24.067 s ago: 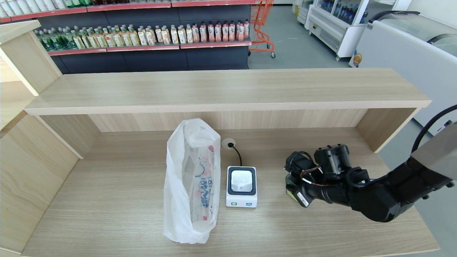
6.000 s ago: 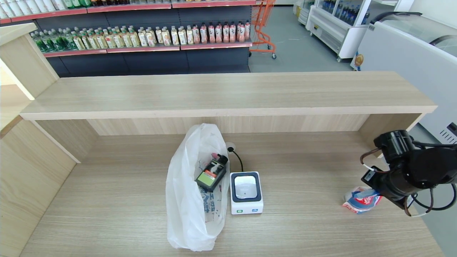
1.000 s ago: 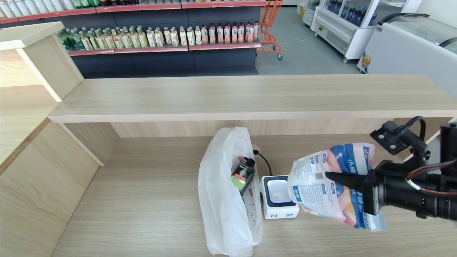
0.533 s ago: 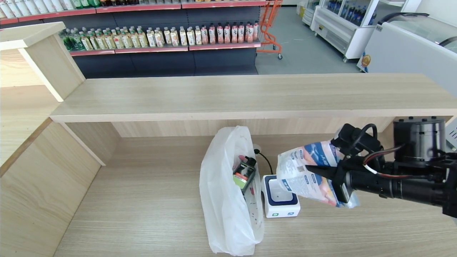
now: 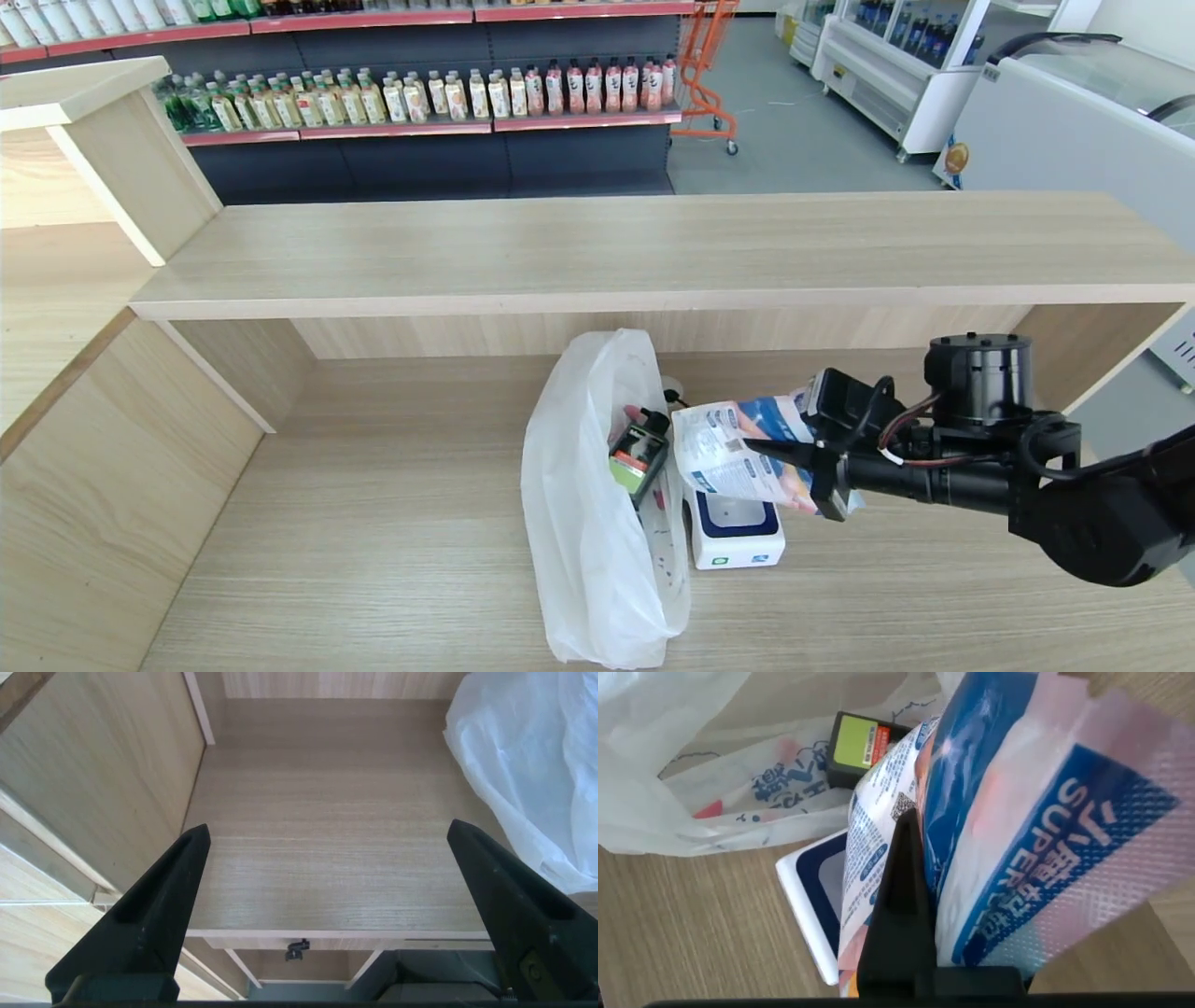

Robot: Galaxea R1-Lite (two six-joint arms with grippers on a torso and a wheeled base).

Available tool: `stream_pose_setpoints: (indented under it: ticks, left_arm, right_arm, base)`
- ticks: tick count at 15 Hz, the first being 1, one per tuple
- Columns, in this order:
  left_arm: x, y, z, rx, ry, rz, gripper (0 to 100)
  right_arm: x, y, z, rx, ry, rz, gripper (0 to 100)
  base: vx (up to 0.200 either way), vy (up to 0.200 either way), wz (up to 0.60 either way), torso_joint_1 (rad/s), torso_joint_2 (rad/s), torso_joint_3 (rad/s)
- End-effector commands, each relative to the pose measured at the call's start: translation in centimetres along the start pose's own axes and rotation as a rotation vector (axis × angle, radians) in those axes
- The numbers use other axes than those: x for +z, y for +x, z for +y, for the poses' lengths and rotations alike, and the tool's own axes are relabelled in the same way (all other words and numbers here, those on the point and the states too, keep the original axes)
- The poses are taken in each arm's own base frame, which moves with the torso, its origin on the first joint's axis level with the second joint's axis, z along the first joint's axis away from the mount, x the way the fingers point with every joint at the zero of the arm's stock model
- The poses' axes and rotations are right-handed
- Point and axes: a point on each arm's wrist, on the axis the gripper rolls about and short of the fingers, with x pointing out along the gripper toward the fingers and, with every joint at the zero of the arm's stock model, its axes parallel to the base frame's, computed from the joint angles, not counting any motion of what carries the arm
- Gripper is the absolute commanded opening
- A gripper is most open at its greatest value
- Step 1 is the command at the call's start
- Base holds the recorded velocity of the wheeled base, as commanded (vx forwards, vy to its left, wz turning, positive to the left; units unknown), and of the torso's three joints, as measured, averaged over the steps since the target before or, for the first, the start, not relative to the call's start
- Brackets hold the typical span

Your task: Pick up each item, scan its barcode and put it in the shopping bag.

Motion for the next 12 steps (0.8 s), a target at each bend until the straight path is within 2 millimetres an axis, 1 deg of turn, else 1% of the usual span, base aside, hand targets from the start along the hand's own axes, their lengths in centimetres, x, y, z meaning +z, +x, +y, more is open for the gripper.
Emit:
stream_pose_setpoints:
  ticks: [1, 5, 6, 9, 12]
  left_arm:
    - [0.0, 0.0, 0.0, 0.001, 0.000, 0.000, 100]
    - [0.0, 0.0, 0.0, 0.001, 0.000, 0.000, 100]
    - [0.0, 0.0, 0.0, 0.001, 0.000, 0.000, 100]
    - [0.0, 0.0, 0.0, 0.001, 0.000, 0.000, 100]
    - [0.0, 0.0, 0.0, 0.001, 0.000, 0.000, 100]
  right_arm:
    - [-1.7, 1.0, 0.5, 0.046, -0.003, 0.026, 0]
    - [-1.1, 1.3, 0.0, 0.032, -0.023, 0.008, 0]
    - [-0.7, 1.1, -0.5, 0.015, -0.022, -0.004, 0]
    - [0.3, 0.2, -0.9, -0.008, -0.016, -0.020, 0]
    - [0.2, -0.7, -0.6, 0.002, 0.004, 0.010, 0]
  base:
    - [0.000, 0.000, 0.00, 0.000, 0.00, 0.000]
    - [0.000, 0.000, 0.00, 0.000, 0.00, 0.000]
    - [0.000, 0.000, 0.00, 0.000, 0.00, 0.000]
    - [0.000, 0.000, 0.00, 0.000, 0.00, 0.000]
    - [0.000, 0.000, 0.00, 0.000, 0.00, 0.000]
